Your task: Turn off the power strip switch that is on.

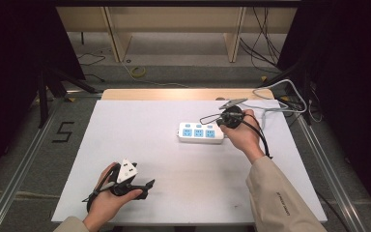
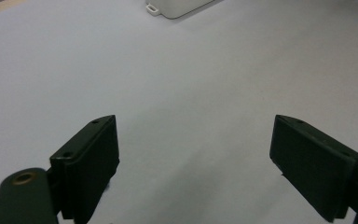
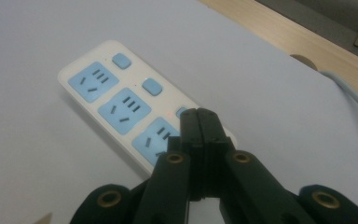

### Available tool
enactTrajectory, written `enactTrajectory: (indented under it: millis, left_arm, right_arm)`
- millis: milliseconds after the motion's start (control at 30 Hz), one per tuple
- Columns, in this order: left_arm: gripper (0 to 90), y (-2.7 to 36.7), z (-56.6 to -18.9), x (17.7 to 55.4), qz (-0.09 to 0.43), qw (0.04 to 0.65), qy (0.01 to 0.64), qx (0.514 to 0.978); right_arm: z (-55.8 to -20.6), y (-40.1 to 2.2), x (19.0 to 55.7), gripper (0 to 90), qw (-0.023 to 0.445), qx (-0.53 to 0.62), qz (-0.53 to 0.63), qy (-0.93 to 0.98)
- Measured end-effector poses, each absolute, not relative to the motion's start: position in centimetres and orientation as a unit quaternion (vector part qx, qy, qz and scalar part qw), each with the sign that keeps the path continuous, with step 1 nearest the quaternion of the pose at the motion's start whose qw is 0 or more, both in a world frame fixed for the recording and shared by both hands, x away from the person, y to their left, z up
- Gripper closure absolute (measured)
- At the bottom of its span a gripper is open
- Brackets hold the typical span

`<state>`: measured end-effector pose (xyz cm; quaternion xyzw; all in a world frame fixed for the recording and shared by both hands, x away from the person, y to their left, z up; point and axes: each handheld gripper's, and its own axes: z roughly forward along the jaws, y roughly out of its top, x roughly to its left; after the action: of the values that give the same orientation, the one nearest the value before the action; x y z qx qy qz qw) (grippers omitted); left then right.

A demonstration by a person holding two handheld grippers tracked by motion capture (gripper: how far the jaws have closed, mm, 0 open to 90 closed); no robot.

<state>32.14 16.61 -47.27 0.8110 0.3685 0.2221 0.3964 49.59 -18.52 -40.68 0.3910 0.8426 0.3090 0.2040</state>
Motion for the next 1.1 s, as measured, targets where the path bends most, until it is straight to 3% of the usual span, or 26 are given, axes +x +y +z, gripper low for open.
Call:
enactTrajectory:
  millis: [1100]
  left_arm:
    - [15.3, 16.6, -47.2, 32.2, 0.222, 0.395, 0.365, 0.813]
  right_arm:
    - [-41.4, -17.0, 52.0, 90.0, 0.189, 0.395, 0.287, 0.852]
